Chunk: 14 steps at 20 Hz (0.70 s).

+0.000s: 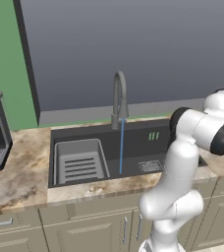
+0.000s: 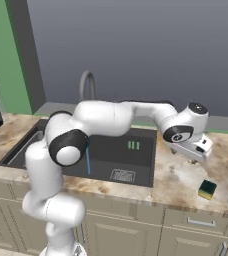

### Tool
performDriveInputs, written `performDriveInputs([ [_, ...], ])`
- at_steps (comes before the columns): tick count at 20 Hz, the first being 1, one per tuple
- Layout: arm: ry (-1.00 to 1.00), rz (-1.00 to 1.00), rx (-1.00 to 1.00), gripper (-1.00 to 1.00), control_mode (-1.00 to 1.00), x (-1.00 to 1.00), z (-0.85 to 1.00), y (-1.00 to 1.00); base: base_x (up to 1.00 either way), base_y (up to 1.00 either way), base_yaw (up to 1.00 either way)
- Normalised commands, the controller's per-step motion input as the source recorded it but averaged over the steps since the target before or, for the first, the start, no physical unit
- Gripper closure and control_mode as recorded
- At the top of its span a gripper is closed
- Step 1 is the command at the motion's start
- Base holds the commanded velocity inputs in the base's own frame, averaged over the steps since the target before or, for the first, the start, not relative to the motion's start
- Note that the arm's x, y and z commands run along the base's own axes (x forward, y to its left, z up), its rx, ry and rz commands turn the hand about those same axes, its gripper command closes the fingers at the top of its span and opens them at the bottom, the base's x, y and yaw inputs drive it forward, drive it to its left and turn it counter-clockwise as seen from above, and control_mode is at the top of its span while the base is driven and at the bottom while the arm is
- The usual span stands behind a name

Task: Soak the sponge with water for a few seconds and then drop it inside the sink.

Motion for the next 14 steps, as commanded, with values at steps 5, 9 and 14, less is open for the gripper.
performDriveInputs([
  [5,0.01,0.00,0.00,-1.00,-1.00,0.00,-0.06,-0.44,0.00,0.00,0.00],
  [9,0.01,0.03,0.02,-1.00,-1.00,-0.06,-0.03,-0.29,0.00,0.00,0.00],
  [14,0.00,0.04,0.00,-1.00,-1.00,-0.30,-0.02,-0.11,0.00,0.00,0.00],
])
